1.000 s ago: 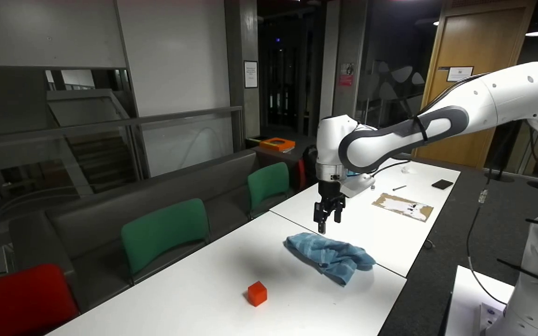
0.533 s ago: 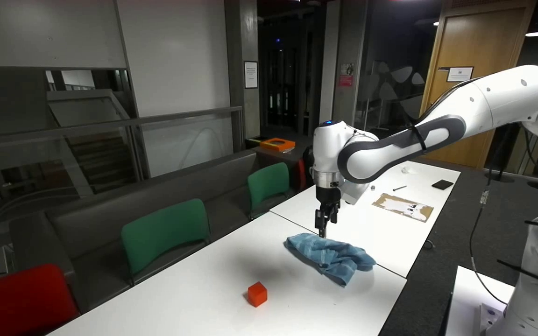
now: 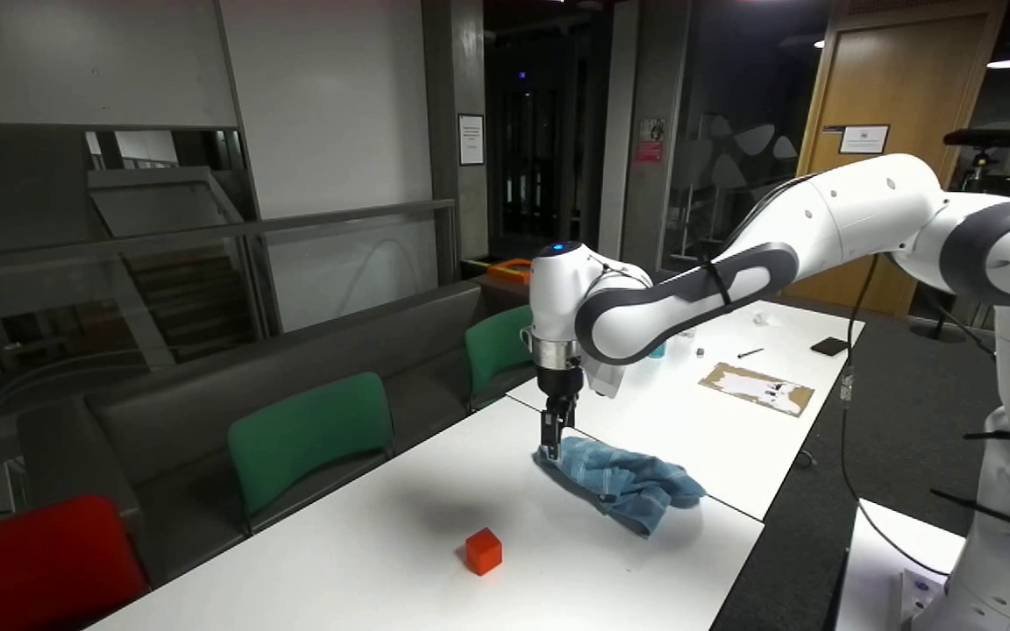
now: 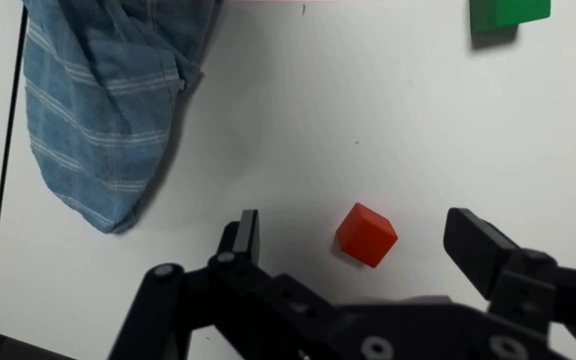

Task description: Slide the orange block forward

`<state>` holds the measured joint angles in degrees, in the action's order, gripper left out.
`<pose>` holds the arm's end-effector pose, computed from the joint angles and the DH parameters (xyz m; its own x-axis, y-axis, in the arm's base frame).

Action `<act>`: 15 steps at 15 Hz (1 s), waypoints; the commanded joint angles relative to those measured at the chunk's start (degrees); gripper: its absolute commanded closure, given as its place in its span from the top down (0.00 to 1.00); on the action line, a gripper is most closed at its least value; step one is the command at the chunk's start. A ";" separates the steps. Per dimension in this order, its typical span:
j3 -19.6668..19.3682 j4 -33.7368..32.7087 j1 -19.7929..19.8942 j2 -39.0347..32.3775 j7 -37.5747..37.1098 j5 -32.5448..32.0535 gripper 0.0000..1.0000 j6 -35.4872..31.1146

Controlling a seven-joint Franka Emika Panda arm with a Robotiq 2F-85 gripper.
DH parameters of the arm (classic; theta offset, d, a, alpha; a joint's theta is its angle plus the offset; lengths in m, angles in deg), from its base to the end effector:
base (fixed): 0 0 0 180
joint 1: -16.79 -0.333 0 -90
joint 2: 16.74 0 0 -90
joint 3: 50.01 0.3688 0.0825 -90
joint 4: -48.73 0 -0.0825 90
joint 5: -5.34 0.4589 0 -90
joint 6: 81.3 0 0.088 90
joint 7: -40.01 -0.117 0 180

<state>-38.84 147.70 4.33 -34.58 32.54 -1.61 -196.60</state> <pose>0.6700 0.2719 0.4100 0.9472 0.3203 -0.0139 0.3206 -0.9458 0.0514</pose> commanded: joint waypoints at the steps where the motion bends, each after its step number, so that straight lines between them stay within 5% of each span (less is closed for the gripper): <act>1: -0.23 -9.66 -0.48 -5.85 6.74 0.39 1.00 1.10; 7: 0.51 -19.31 0.53 -13.11 17.45 3.60 1.00 4.13; 8: -0.63 -15.16 -0.70 -10.72 13.83 1.88 1.00 1.21; 12: -0.61 -17.83 -0.65 -13.05 15.42 2.50 1.00 2.47; 15: -0.66 -11.60 0.50 -9.05 12.76 4.46 1.00 -7.44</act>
<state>-39.05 130.59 4.21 -47.43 47.06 0.88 -196.81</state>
